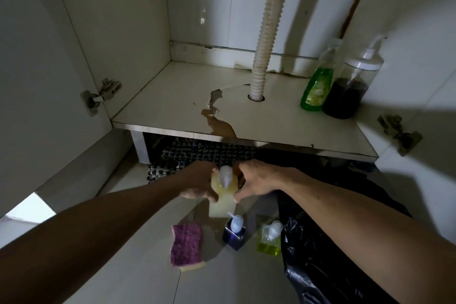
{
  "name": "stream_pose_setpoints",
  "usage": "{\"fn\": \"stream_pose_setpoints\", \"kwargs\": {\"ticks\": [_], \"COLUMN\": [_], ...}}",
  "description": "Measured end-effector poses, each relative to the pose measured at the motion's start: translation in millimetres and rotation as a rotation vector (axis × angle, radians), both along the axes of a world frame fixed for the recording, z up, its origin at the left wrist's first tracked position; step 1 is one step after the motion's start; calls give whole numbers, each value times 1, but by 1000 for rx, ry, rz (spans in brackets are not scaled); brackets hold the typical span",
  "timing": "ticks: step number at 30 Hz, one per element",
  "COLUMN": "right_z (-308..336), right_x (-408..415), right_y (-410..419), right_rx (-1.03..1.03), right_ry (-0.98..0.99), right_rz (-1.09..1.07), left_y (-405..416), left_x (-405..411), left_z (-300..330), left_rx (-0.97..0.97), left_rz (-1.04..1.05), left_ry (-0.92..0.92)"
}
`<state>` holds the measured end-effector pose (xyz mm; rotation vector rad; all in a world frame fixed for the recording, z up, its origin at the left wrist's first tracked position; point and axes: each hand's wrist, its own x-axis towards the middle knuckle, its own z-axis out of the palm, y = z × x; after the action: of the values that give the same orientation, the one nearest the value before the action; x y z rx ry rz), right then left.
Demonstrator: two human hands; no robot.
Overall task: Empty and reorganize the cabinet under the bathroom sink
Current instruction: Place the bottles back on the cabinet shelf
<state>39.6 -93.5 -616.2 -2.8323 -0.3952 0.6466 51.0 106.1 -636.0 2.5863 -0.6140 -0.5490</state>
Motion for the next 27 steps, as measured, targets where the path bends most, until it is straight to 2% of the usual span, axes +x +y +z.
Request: {"fn": "stream_pose_setpoints", "kwargs": {"ticks": [4,7,10,12,17,21,27], "right_z": [40,74,105,112,90,73,51], "right_x": [-3,-9,-14,-13,-3,18,58], "right_y": [-17,-34,-59,-77,-109,-118,-125], "right_rx": [197,443,719,798,828,703,664], "right_ry": [26,17,-36,-115,-327,-580,-706], "right_rz": [-131,-265,-390,-445,-575,-647,-798], "left_y": [-7,-19,-40,-59,-114,-152,-188], "left_x": [-2,4,18,28,52,77,118], "left_z": [50,89,127,146,166,163,127], "left_rx": [-60,-157,-236,-276,-472,-511,-495], "left_rz": [-35,-2,31,32,78,100,93], "left_ry": [-49,-79,-127,-180,-99,-18,-166]}}
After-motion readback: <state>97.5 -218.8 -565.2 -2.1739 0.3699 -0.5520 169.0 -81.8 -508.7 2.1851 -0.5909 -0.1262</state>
